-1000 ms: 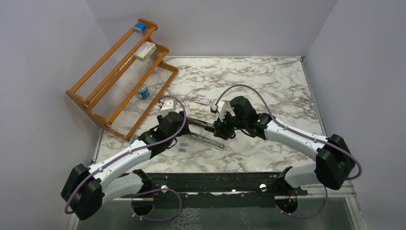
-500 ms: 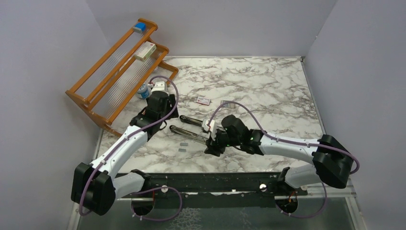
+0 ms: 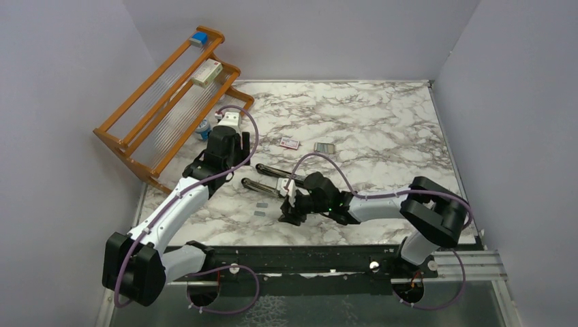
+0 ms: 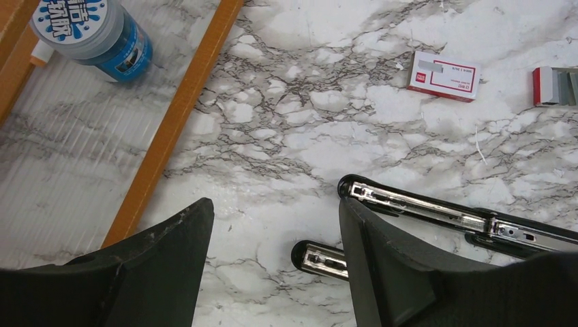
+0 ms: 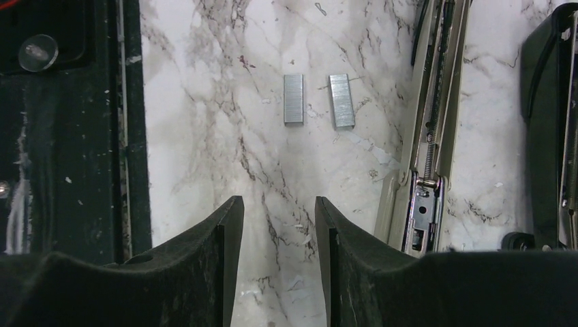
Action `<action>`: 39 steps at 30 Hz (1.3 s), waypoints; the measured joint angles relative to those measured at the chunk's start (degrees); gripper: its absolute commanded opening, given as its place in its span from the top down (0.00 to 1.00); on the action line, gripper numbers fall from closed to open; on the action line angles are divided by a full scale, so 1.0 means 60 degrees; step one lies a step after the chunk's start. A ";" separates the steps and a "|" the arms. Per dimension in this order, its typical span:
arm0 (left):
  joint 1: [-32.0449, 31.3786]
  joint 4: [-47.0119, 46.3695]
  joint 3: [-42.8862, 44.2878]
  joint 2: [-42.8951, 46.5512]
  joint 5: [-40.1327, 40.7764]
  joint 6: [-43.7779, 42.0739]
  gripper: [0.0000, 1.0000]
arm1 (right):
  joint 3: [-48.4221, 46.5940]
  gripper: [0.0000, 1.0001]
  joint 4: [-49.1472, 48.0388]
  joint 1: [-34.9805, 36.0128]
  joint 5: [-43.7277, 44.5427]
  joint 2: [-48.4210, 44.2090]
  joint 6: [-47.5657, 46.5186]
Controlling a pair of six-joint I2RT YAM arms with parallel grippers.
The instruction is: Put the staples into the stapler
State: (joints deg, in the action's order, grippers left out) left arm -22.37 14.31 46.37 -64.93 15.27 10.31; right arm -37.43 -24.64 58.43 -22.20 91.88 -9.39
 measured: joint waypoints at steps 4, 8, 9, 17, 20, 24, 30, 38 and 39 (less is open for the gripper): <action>0.0073 -0.0004 0.0000 0.0047 0.0025 -0.0095 0.29 | 0.0000 0.54 -0.0612 0.0011 -0.0106 0.0663 -0.0168; 0.0138 0.0000 0.0000 0.0062 0.0025 -0.0124 0.29 | 0.0040 0.55 -0.1220 0.0182 -0.0109 0.1177 -0.0415; 0.0149 0.0000 0.0000 0.0073 0.0025 -0.0124 0.29 | 0.0098 0.56 -0.1464 0.0244 -0.0109 0.1290 -0.0481; 0.0277 0.0000 0.0000 0.0127 0.0022 -0.0124 0.29 | 0.0284 0.58 -0.3020 0.0459 0.0004 0.2120 -0.0809; 0.0339 0.0000 0.0000 0.0127 0.0022 -0.0124 0.29 | 0.0248 0.58 -0.3679 0.0463 0.0011 0.2470 -0.0882; 0.0390 0.0000 0.0000 0.0127 0.0022 -0.0124 0.29 | 0.0117 0.58 -0.4350 0.0470 0.0047 0.2896 -0.0925; 0.0441 0.0000 0.0000 0.0127 0.0022 -0.0124 0.29 | 0.0007 0.58 -0.5023 0.0503 0.0197 0.3300 -0.0933; 0.0488 0.0000 0.0000 0.0127 0.0015 -0.0120 0.29 | -0.0149 0.59 -0.5512 0.0503 0.0193 0.3665 -0.0823; 0.0488 0.0000 0.0000 0.0127 0.0015 -0.0124 0.29 | -0.0157 0.60 -0.5544 0.0503 0.0193 0.3690 -0.0812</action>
State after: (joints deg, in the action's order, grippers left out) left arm -19.44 14.31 46.37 -64.16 15.35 9.56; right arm -38.37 -57.91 61.45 -21.04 114.02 -14.26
